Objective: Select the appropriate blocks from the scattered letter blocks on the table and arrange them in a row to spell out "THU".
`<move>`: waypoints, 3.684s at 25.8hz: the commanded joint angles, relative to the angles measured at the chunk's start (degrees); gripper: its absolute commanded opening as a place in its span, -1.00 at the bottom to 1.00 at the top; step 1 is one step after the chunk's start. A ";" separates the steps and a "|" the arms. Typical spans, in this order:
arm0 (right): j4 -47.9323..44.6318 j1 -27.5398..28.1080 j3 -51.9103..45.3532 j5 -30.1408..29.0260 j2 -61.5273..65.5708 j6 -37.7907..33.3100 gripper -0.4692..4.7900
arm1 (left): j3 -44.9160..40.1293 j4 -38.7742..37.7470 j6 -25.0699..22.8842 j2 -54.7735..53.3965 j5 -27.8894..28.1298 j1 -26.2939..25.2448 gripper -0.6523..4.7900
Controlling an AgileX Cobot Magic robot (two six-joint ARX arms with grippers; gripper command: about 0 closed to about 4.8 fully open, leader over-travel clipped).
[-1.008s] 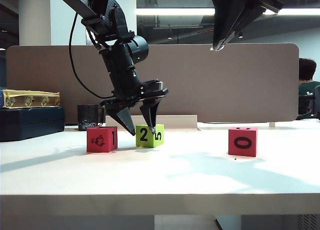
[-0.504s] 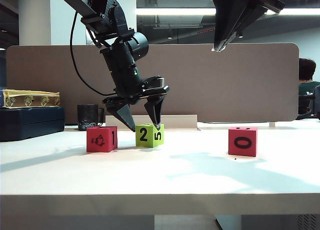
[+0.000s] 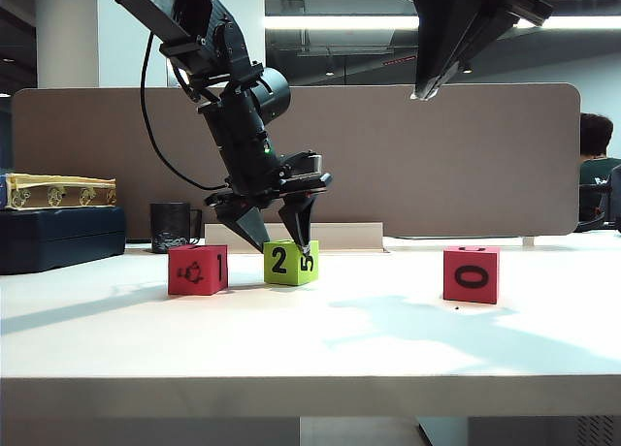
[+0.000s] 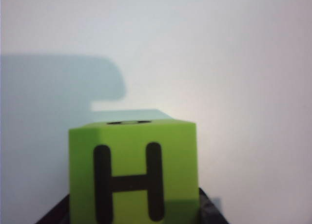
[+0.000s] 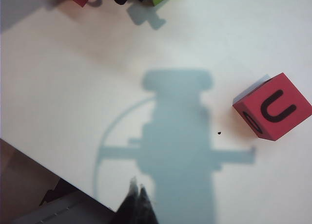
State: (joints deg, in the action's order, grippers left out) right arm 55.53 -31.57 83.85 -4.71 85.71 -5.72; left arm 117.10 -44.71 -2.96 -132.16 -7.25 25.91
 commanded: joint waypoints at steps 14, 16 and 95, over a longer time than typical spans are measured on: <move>-0.48 -0.09 0.26 -0.17 -0.28 -0.11 -0.84 | 0.55 -5.75 -0.02 1.46 0.13 0.52 0.08; -0.46 -0.09 0.26 -0.17 -0.28 -0.11 -0.84 | 0.55 -5.81 -0.07 1.88 0.17 0.81 0.04; -5.86 14.78 0.24 7.54 22.91 -6.34 -0.86 | 12.94 -31.26 -2.84 12.55 14.12 -0.74 -0.03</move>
State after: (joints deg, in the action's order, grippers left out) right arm 51.42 -16.82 83.94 2.94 108.64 -11.31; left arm 129.95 -76.82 -5.61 -119.92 6.68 25.15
